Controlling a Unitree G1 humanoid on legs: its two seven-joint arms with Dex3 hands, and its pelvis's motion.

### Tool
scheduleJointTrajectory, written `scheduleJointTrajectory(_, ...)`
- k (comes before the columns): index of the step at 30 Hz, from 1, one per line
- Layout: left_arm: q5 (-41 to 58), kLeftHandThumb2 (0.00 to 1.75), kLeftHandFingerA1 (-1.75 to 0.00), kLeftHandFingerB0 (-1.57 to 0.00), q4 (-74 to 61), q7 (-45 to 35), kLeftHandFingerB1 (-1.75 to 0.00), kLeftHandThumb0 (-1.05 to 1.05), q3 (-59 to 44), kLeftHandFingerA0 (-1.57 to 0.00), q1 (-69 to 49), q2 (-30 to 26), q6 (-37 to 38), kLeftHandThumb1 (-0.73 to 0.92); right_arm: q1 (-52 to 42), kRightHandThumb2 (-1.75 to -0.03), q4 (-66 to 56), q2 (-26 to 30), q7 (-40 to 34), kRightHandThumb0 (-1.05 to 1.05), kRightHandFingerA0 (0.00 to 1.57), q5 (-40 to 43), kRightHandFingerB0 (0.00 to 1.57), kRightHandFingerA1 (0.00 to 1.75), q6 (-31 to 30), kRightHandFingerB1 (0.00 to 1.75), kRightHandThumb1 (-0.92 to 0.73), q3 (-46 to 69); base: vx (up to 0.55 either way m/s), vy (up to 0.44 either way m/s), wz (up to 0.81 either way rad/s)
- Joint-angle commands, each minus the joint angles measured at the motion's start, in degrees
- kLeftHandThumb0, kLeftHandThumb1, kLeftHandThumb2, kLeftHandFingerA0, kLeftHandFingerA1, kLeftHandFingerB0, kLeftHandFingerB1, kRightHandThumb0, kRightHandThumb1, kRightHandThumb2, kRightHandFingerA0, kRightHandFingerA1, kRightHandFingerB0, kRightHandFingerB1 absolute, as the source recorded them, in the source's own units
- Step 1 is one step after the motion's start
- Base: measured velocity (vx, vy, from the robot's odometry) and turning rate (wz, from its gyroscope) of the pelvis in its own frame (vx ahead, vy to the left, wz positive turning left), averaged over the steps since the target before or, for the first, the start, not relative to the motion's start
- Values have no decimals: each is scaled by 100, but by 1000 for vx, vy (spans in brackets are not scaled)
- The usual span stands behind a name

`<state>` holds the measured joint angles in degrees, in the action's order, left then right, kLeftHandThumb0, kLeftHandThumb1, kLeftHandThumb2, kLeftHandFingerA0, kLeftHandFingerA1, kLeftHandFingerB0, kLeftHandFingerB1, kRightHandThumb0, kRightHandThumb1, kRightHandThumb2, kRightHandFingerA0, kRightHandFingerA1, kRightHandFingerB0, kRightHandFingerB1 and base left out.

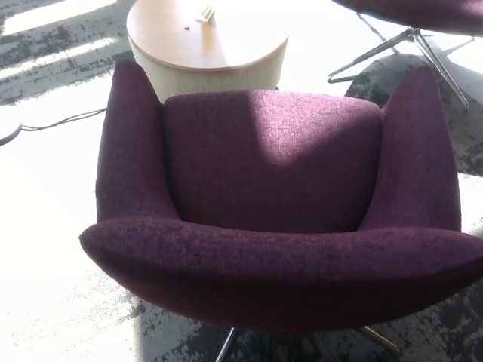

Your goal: The robot stands in front of a sofa and uses its left hand to push the left side of the sofa

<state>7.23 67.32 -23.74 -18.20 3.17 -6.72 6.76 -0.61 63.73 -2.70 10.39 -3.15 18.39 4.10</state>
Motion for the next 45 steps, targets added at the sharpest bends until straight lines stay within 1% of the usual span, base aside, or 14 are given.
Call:
scheduleJointTrajectory(1,180,103,-60,-5,-24,-114,-57,-42,-148,-9,415,-311,771,28,105,-75,143,18,211,-75,58,265,48,46,595,42,-62,157,0,0,0)
scheduleJointTrajectory(2,181,103,-60,-5,-5,-112,-57,-42,-166,-9,474,-359,802,28,113,-75,158,19,226,-75,58,269,48,46,618,42,-62,166,0,0,0)
scheduleJointTrajectory(3,193,111,-75,-5,-5,-89,-63,-105,-195,-17,558,-430,818,65,125,-63,147,8,229,-69,61,288,51,40,619,36,-74,188,0,0,0)
scheduleJointTrajectory(10,395,127,-54,-7,114,-178,-32,-105,-548,0,1388,-1062,810,73,415,-102,-28,31,163,-71,40,378,19,53,644,42,-63,260,0,0,0)
scheduleJointTrajectory(12,453,127,-52,-3,133,-241,-31,-105,-615,-1,1574,-1170,796,73,531,-102,-23,66,144,-74,38,359,18,51,649,41,-65,260,0,0,0)
scheduleJointTrajectory(13,446,130,-49,0,143,-263,-27,-105,-622,-1,1638,-1215,798,75,553,-64,-23,82,194,-73,35,380,31,32,648,31,-80,270,0,0,0)
scheduleJointTrajectory(24,-26,134,-26,0,192,-231,-11,-105,43,0,2822,-1574,576,78,590,-65,-90,134,483,-77,22,559,20,28,567,28,-82,363,0,0,0)
scheduleJointTrajectory(26,-65,89,-1,0,243,-368,-18,-105,207,0,2963,-1584,427,92,555,-65,-100,147,460,-77,22,459,20,29,686,28,-84,291,0,0,0)
scheduleJointTrajectory(33,-393,81,-2,0,376,-718,-34,-105,974,0,3346,-1378,36,92,571,-65,-84,134,389,-80,23,426,21,29,710,28,-82,260,0,0,0)
scheduleJointTrajectory(35,-420,128,-37,0,376,-712,-23,-105,1124,0,3374,-1339,44,71,579,-65,-82,145,394,-79,23,423,21,29,719,28,-82,256,0,0,0)
scheduleJointTrajectory(36,-572,83,-5,0,353,-708,-39,-105,1339,0,3388,-1229,60,92,560,-66,-81,138,446,-80,21,449,20,28,685,27,-82,262,0,0,0)
scheduleJointTrajectory(39,-642,80,-13,0,341,-741,-40,-105,1584,0,3369,-1139,18,92,507,-66,-121,117,473,-79,22,481,22,28,662,28,-81,267,0,0,0)
scheduleJointTrajectory(40,-743,127,-32,-9,335,-763,-30,-105,1759,0,3355,-1055,-58,71,474,-66,-123,126,432,-79,24,428,23,29,706,28,-83,227,0,0,0)
scheduleJointTrajectory(45,-869,125,-36,-7,300,-723,-34,-105,2124,0,3303,-916,-108,72,435,-67,-150,101,369,-80,26,415,22,30,703,29,-78,200,0,0,0)
